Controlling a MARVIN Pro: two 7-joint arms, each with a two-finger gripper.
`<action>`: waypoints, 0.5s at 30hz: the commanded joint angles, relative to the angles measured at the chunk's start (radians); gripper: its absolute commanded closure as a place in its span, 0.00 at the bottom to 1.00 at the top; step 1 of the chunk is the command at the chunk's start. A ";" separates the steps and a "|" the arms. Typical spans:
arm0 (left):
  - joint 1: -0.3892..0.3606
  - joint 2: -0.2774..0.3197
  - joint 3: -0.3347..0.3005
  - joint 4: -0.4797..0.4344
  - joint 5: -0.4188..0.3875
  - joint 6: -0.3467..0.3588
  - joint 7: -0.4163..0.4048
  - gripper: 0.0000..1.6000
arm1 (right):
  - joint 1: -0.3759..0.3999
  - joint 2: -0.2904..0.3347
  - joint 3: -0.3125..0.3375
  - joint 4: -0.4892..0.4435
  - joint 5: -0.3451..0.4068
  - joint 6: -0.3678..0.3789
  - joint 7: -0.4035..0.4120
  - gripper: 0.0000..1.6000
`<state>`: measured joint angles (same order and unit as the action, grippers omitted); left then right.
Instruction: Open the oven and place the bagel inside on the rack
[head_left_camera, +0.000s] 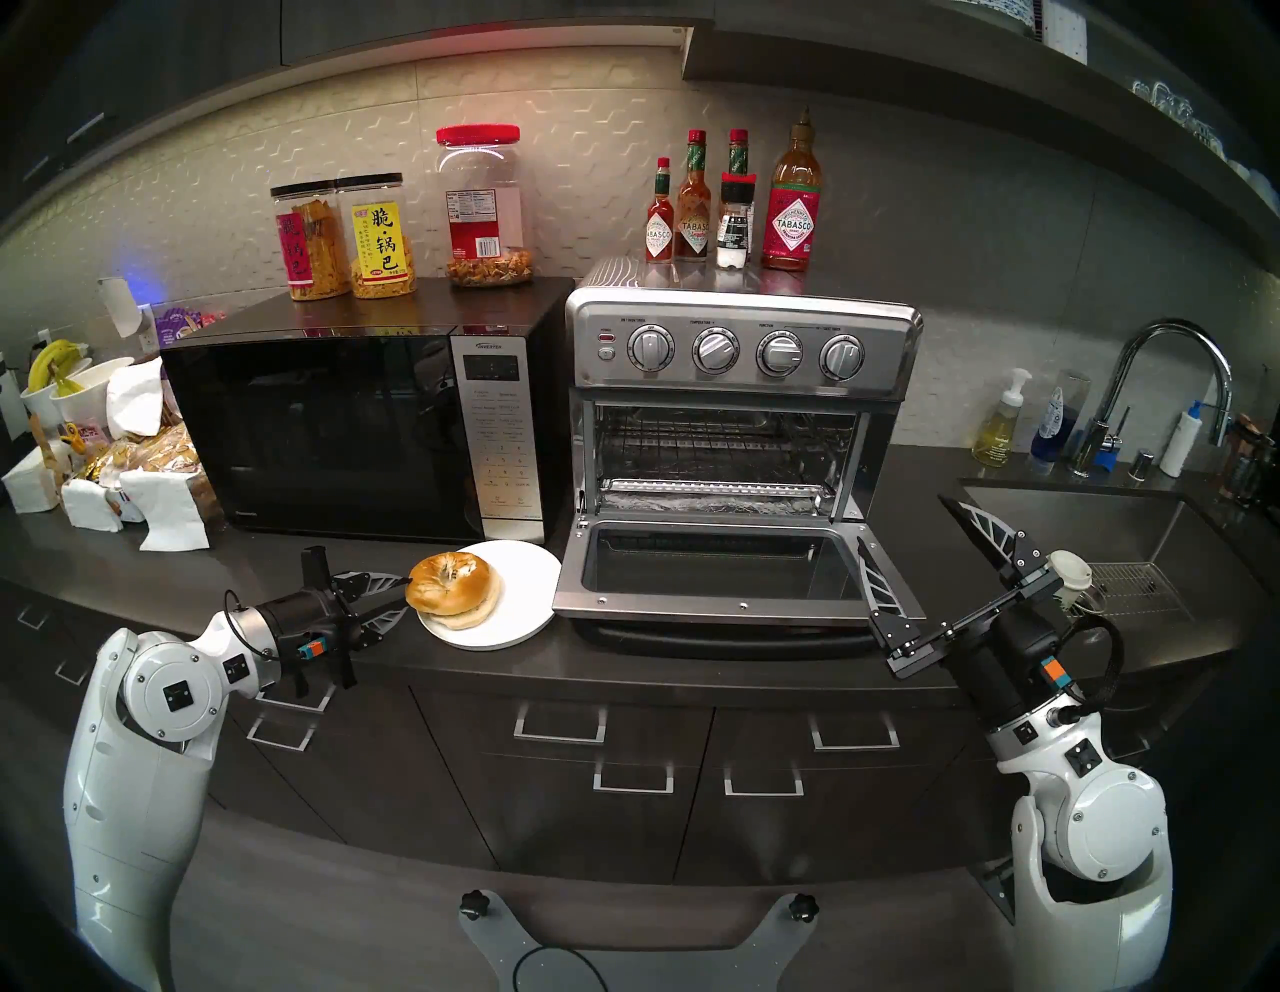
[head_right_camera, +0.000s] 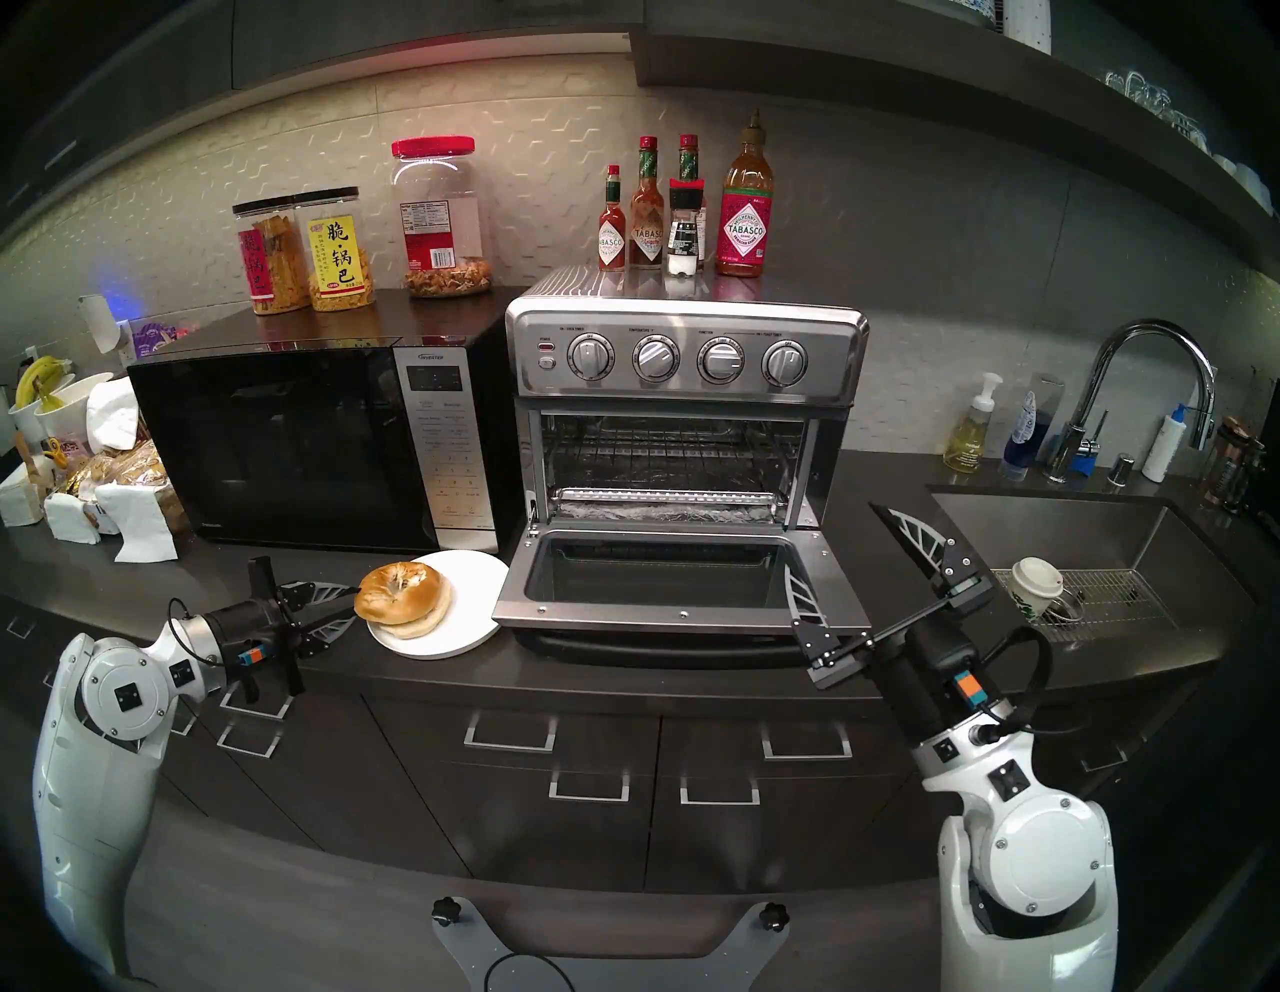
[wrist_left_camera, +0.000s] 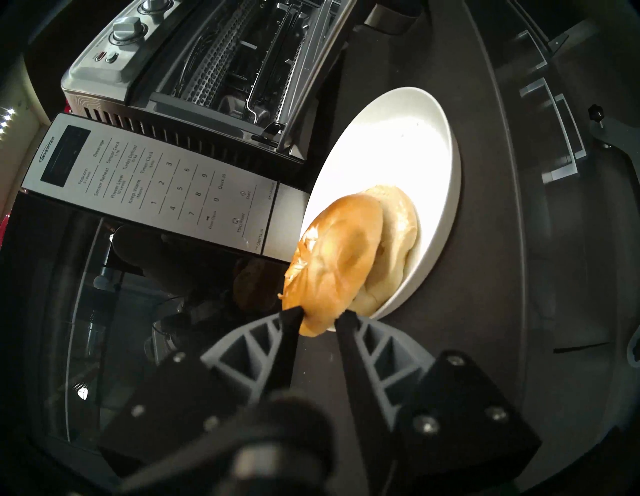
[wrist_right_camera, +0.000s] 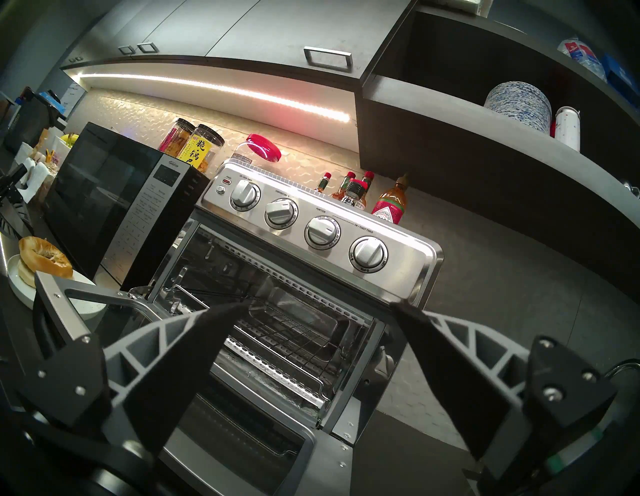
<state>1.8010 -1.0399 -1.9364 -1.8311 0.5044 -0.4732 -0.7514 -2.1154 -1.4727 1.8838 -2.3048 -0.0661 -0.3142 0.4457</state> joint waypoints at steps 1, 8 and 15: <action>0.000 0.000 -0.001 -0.013 -0.005 -0.006 0.002 0.33 | 0.004 0.003 -0.001 -0.022 0.006 -0.005 0.002 0.00; -0.007 -0.001 0.006 -0.008 0.000 -0.010 0.004 0.01 | 0.004 0.002 -0.001 -0.022 0.006 -0.005 0.002 0.00; -0.018 0.001 0.015 -0.002 0.008 -0.018 0.008 0.11 | 0.004 0.002 -0.001 -0.022 0.006 -0.005 0.002 0.00</action>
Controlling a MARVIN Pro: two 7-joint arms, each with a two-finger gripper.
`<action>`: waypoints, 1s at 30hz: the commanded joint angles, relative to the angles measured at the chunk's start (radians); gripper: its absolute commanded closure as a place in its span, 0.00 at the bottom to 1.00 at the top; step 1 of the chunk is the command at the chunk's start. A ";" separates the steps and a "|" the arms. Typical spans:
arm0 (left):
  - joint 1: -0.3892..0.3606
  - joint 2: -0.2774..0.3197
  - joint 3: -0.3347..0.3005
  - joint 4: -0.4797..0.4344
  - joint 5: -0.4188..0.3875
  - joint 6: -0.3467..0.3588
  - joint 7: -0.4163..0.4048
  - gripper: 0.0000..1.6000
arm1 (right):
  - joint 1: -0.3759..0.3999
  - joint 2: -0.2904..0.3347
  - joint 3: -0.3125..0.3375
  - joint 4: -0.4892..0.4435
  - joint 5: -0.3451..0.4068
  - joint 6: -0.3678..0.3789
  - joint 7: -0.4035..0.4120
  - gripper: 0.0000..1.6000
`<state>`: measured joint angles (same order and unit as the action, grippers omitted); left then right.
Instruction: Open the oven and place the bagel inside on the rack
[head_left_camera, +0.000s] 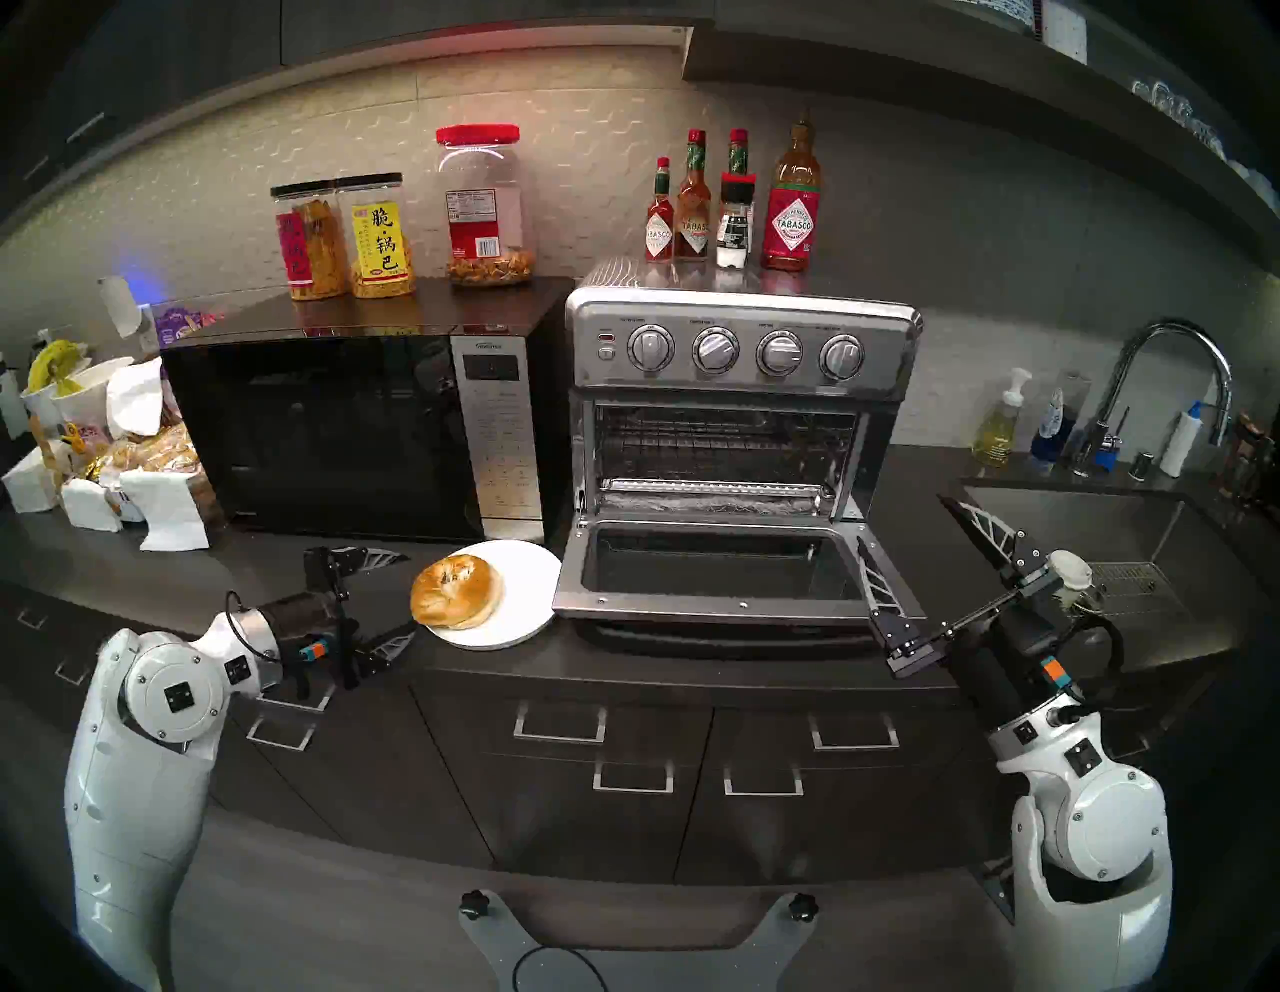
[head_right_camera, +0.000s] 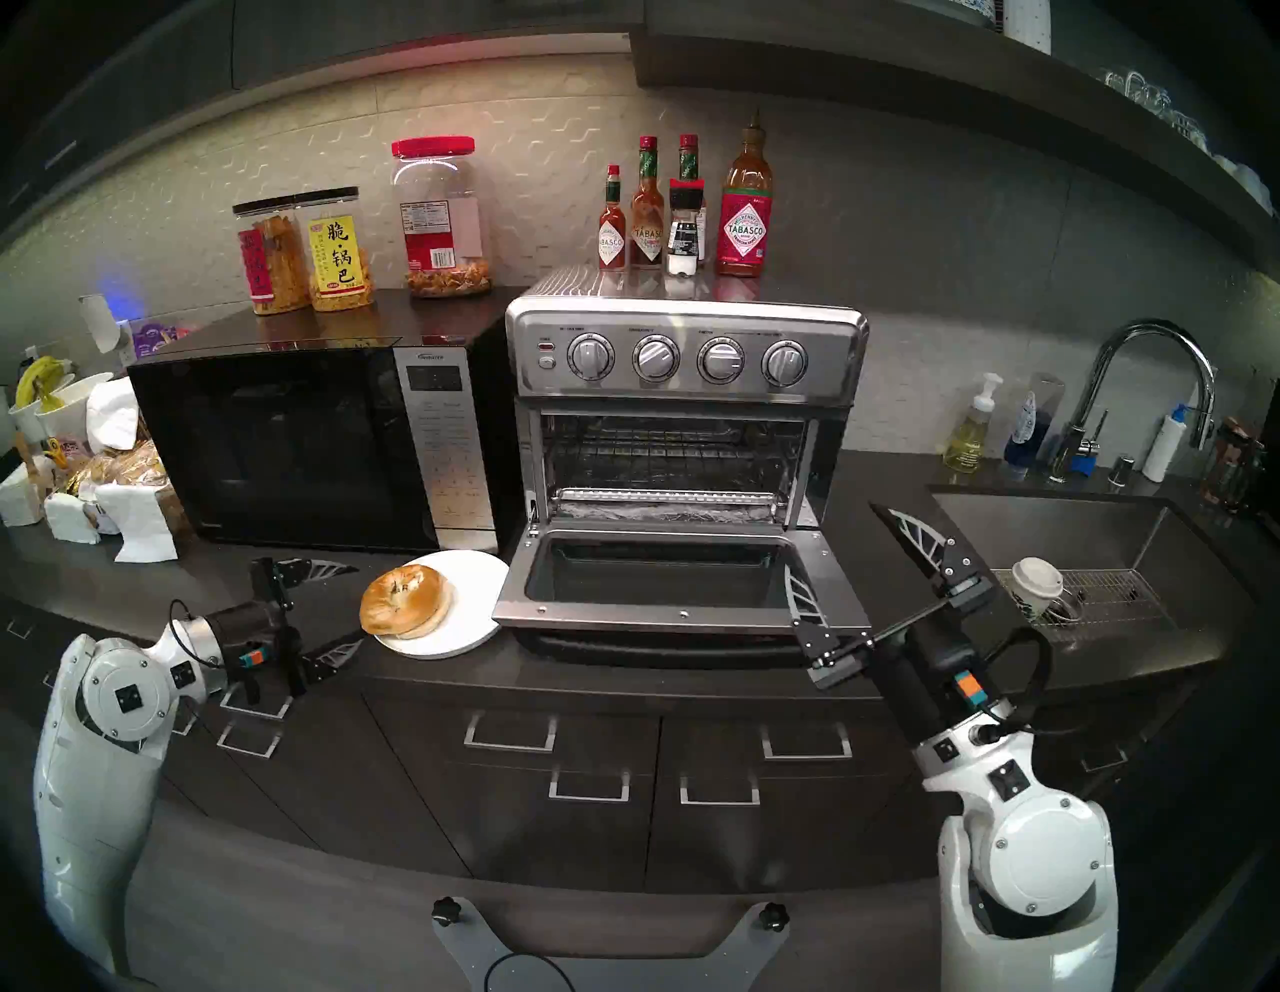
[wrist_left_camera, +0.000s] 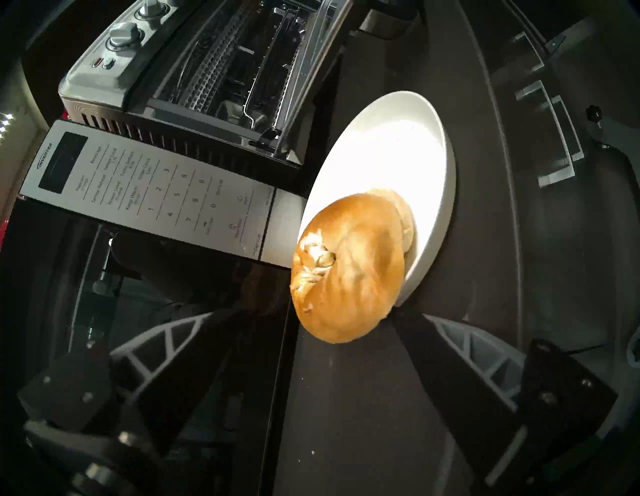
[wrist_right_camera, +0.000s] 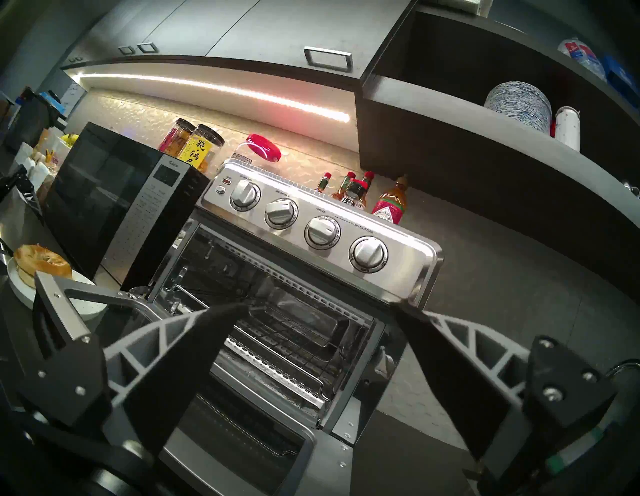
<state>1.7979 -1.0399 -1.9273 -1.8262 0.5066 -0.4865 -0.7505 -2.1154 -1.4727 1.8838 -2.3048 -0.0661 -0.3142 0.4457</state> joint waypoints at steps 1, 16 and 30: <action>-0.017 0.001 0.007 -0.007 0.006 -0.004 0.007 0.15 | 0.004 0.002 -0.001 -0.022 0.006 -0.005 0.002 0.00; -0.049 0.003 0.009 -0.007 0.047 -0.013 0.027 0.35 | 0.005 0.002 -0.001 -0.022 0.005 -0.006 0.002 0.00; -0.060 -0.007 0.016 -0.014 0.057 -0.025 0.040 0.39 | 0.004 0.002 -0.001 -0.022 0.006 -0.005 0.002 0.00</action>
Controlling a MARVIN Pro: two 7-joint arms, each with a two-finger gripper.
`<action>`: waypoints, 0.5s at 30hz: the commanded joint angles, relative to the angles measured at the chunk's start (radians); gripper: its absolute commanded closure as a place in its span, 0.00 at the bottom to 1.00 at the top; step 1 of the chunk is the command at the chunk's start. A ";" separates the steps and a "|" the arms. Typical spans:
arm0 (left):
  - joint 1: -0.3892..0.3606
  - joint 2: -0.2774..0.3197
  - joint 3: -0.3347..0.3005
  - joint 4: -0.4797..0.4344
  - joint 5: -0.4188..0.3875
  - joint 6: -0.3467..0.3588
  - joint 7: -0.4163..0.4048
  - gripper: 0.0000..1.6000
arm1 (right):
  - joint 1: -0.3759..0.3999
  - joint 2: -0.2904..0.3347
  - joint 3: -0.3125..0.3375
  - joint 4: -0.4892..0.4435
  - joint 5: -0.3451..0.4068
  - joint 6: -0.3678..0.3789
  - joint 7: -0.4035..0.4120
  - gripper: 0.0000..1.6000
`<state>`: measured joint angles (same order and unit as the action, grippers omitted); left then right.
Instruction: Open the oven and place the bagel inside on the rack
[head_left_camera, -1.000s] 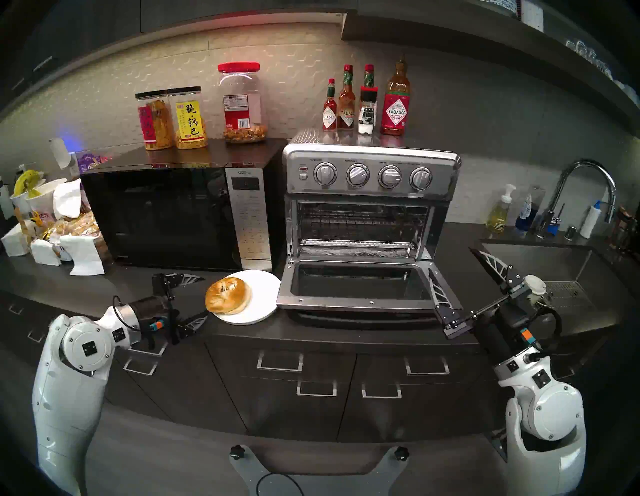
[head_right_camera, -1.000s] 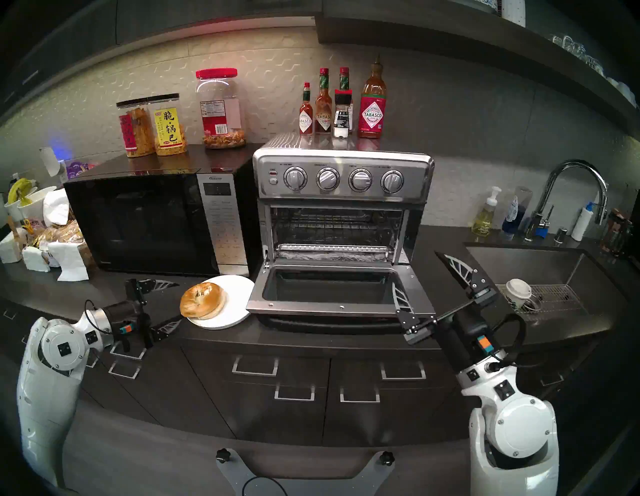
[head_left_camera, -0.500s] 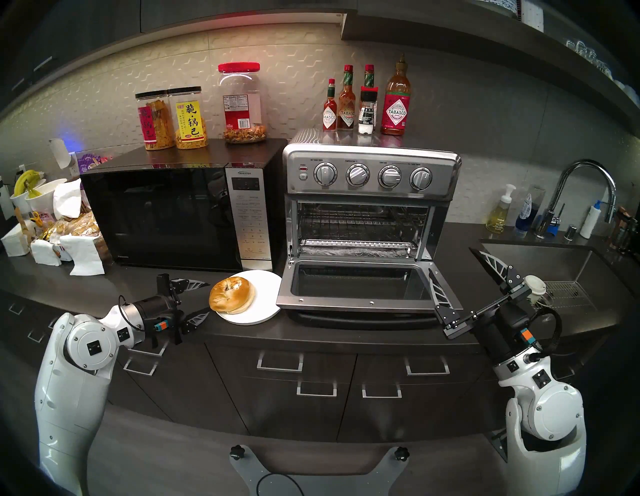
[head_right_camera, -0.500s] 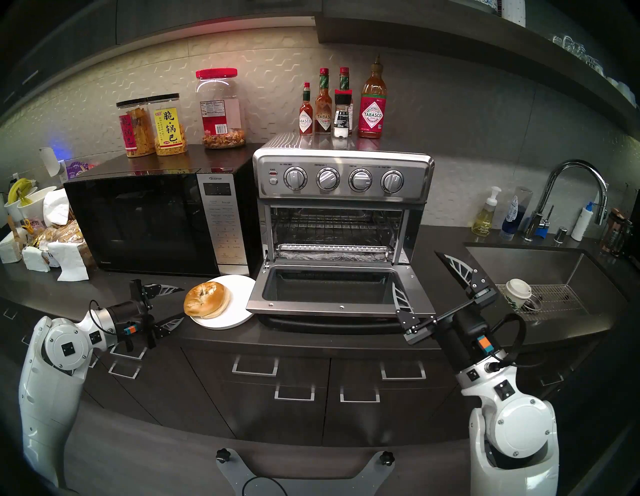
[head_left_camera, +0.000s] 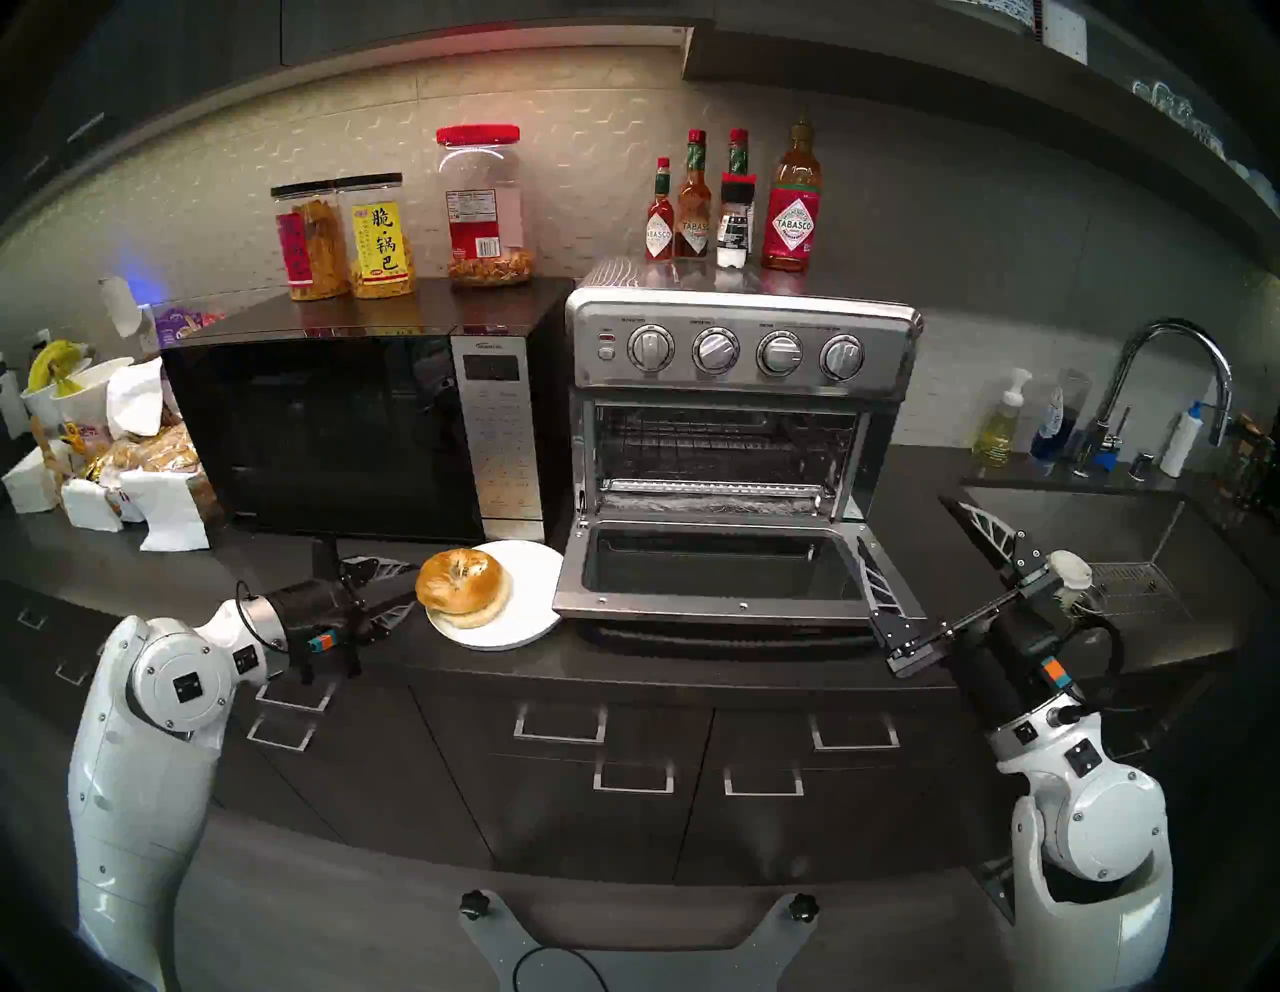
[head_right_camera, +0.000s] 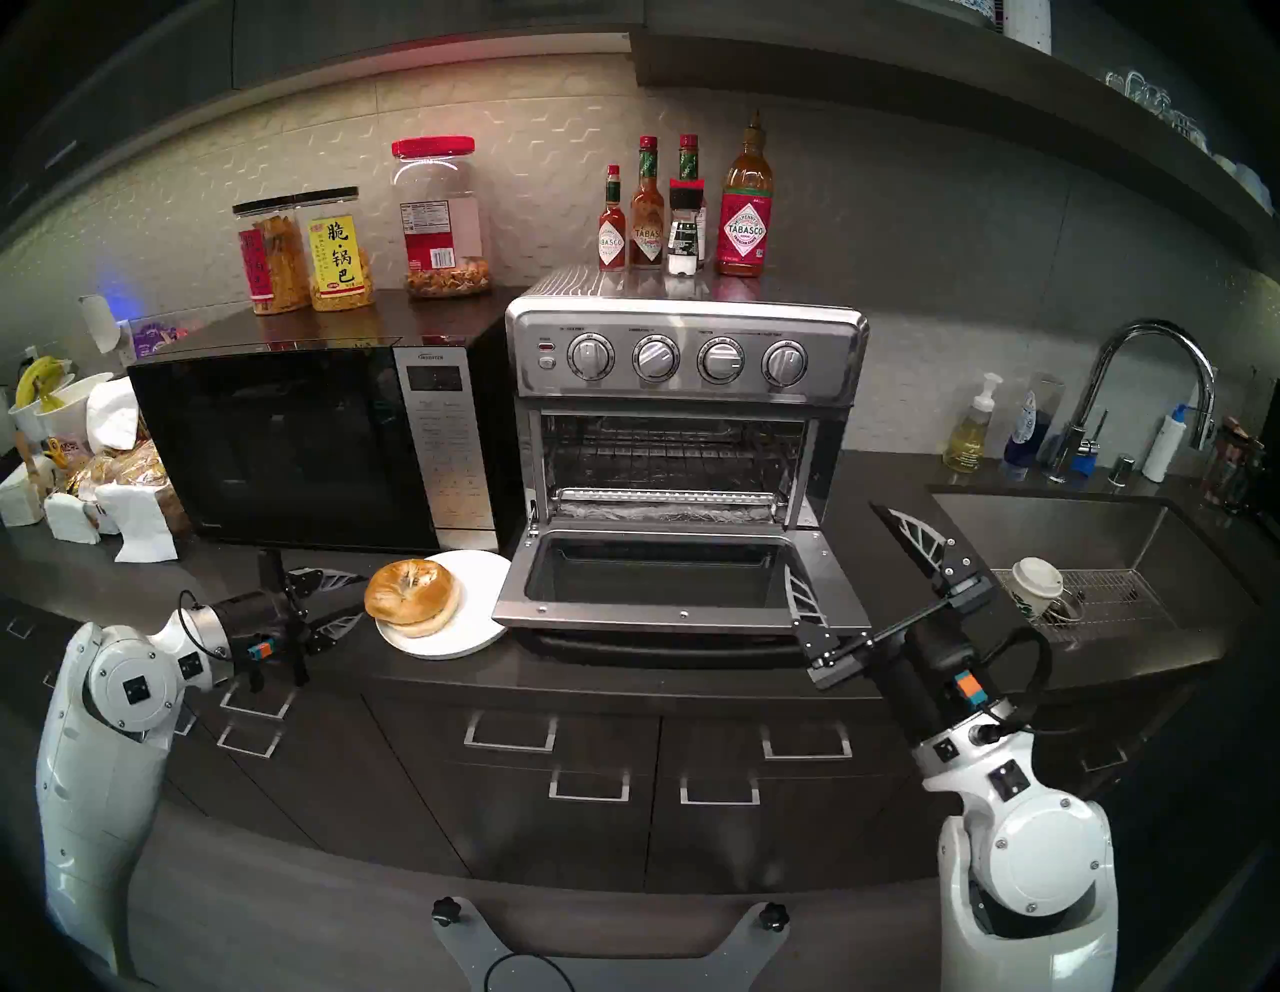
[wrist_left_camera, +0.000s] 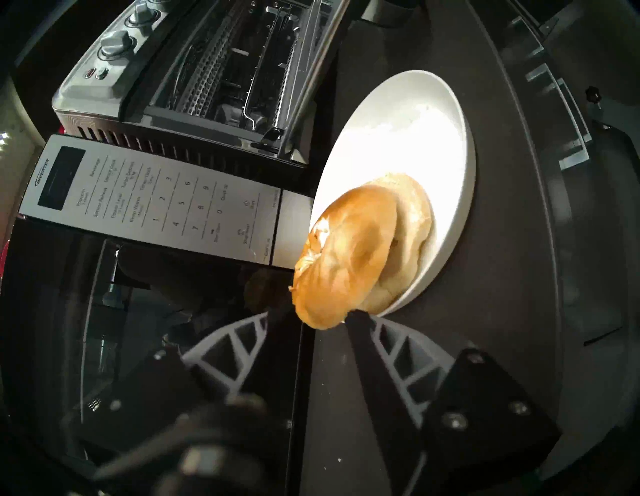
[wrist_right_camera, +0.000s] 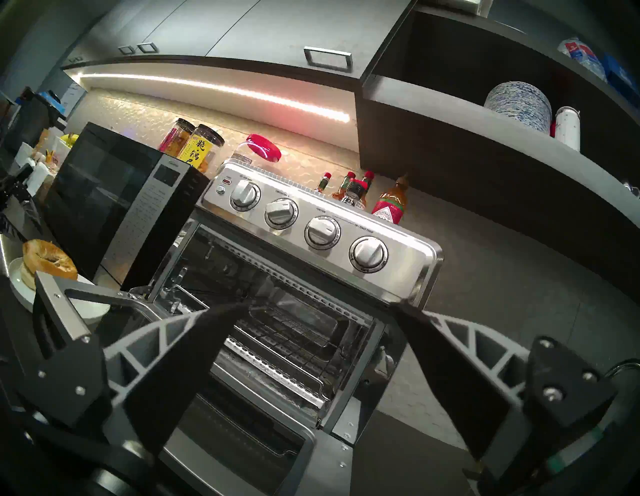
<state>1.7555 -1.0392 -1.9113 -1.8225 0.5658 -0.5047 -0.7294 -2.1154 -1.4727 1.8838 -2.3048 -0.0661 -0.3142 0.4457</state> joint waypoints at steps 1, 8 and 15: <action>-0.018 -0.008 0.001 -0.018 0.000 -0.008 0.021 0.36 | 0.004 0.002 -0.001 -0.022 0.006 -0.005 0.002 0.00; -0.024 -0.010 0.008 -0.020 0.006 -0.023 0.025 0.34 | 0.004 0.002 -0.001 -0.022 0.006 -0.005 0.002 0.00; -0.030 -0.011 0.019 -0.019 0.009 -0.038 0.025 0.48 | 0.004 0.002 -0.001 -0.022 0.006 -0.005 0.002 0.00</action>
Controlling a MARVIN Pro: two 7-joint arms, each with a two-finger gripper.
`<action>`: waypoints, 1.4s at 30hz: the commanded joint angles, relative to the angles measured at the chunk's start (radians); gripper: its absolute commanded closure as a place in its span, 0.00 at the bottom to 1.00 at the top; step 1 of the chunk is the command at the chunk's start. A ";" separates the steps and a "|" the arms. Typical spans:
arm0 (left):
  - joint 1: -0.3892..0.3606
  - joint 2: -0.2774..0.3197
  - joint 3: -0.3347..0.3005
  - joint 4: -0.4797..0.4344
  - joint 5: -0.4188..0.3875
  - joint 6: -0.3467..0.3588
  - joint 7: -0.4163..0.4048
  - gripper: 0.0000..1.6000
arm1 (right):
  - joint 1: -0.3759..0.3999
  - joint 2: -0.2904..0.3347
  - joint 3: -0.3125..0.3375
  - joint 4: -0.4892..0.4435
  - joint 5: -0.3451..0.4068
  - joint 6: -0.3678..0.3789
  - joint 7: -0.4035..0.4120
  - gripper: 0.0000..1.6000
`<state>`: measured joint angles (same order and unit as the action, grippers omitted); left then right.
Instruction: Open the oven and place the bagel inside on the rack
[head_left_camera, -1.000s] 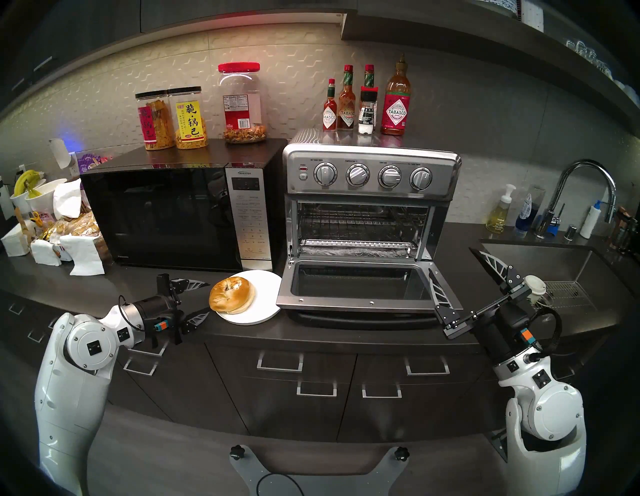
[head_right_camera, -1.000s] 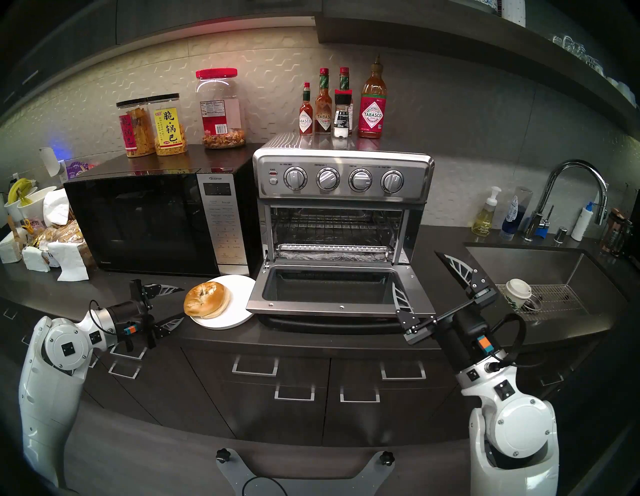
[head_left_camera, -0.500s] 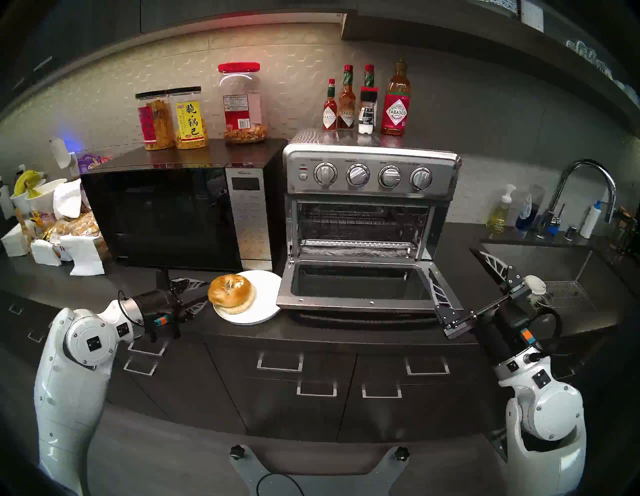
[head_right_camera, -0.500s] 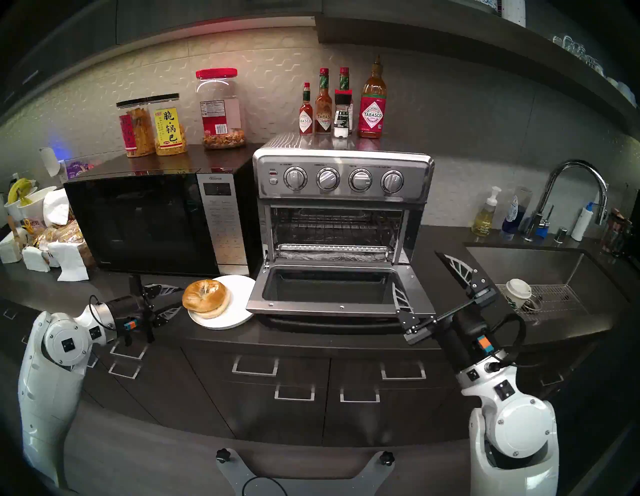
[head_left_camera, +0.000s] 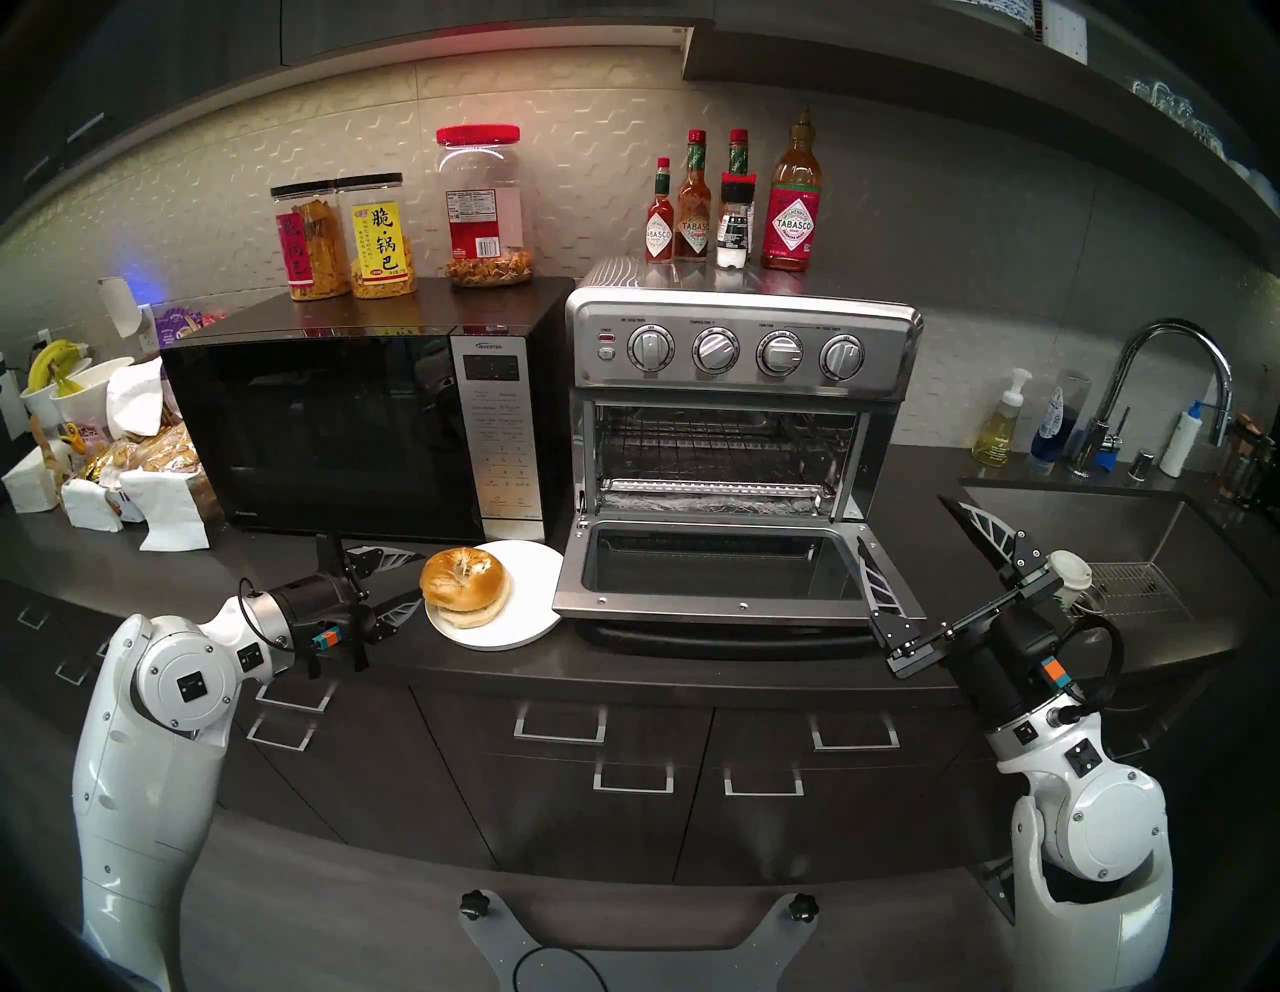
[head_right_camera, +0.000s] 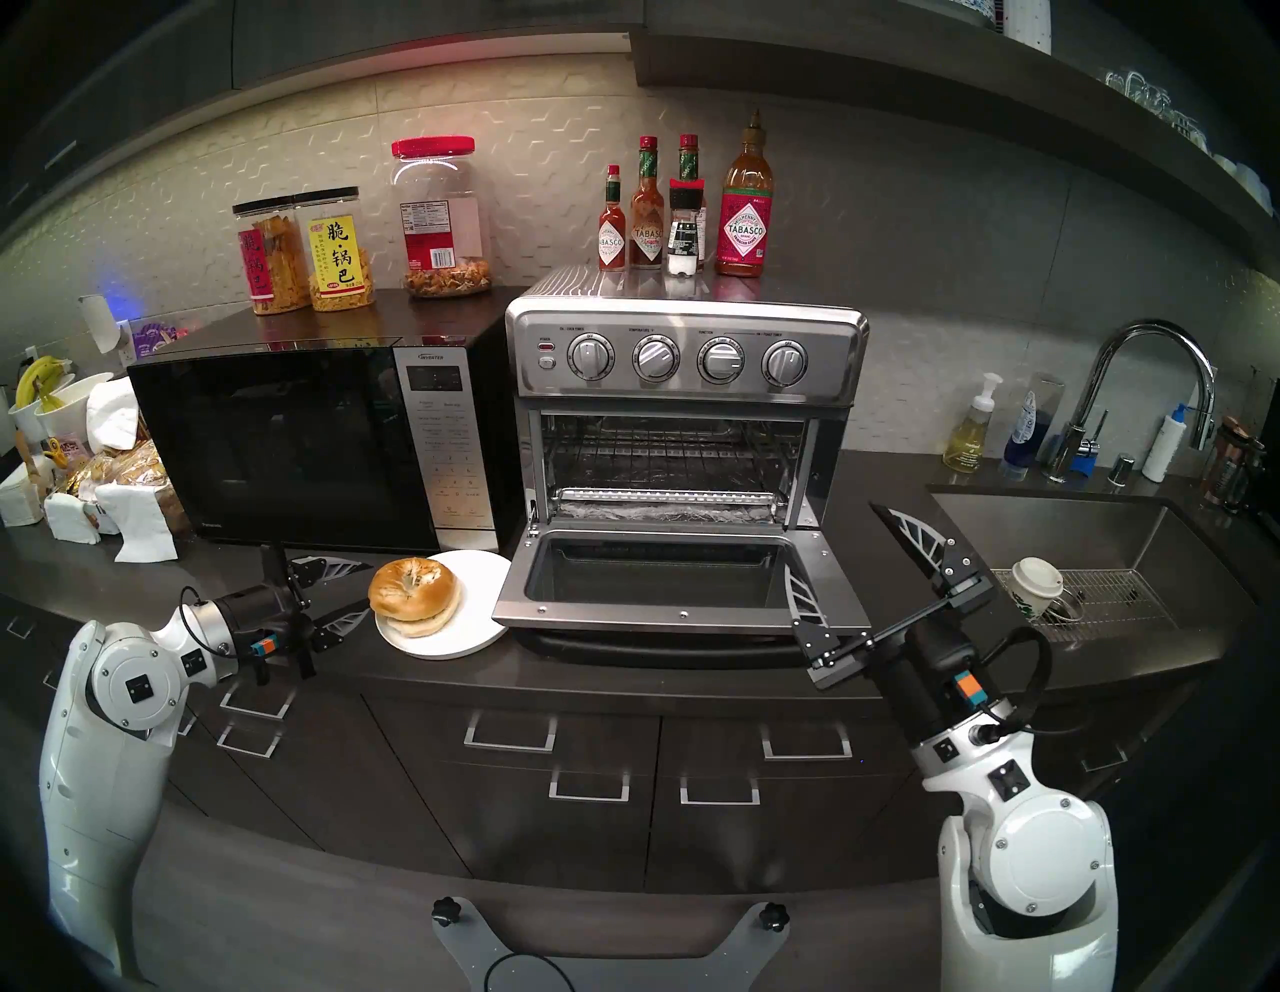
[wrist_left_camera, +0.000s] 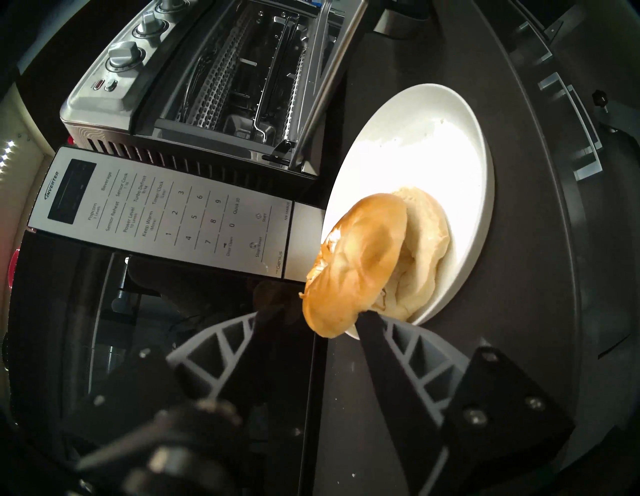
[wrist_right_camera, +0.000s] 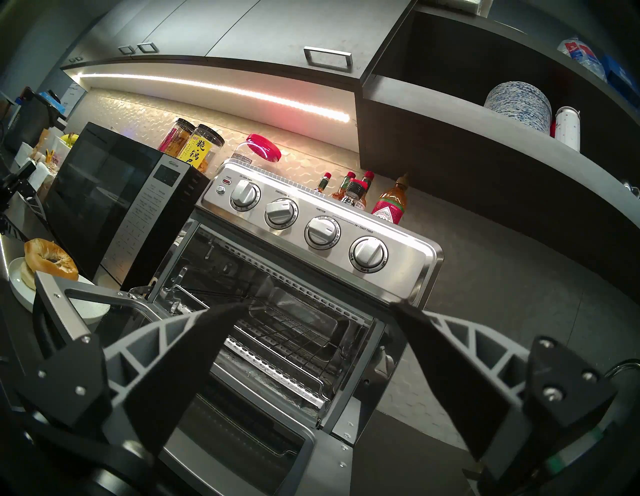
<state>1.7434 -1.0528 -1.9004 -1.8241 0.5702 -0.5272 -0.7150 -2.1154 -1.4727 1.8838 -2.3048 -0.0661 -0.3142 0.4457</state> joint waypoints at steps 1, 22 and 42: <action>-0.019 0.004 0.011 -0.017 0.006 -0.022 0.011 0.50 | 0.004 0.002 -0.001 -0.022 0.006 -0.005 0.002 0.00; -0.032 0.007 0.047 -0.005 0.015 -0.056 0.003 1.00 | 0.004 0.002 -0.001 -0.022 0.006 -0.005 0.002 0.00; -0.022 0.006 0.002 -0.058 0.002 -0.057 0.014 1.00 | 0.005 0.002 -0.001 -0.022 0.005 -0.006 0.002 0.00</action>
<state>1.7246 -1.0461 -1.8739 -1.8347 0.5895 -0.5888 -0.7095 -2.1154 -1.4727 1.8838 -2.3049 -0.0661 -0.3142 0.4457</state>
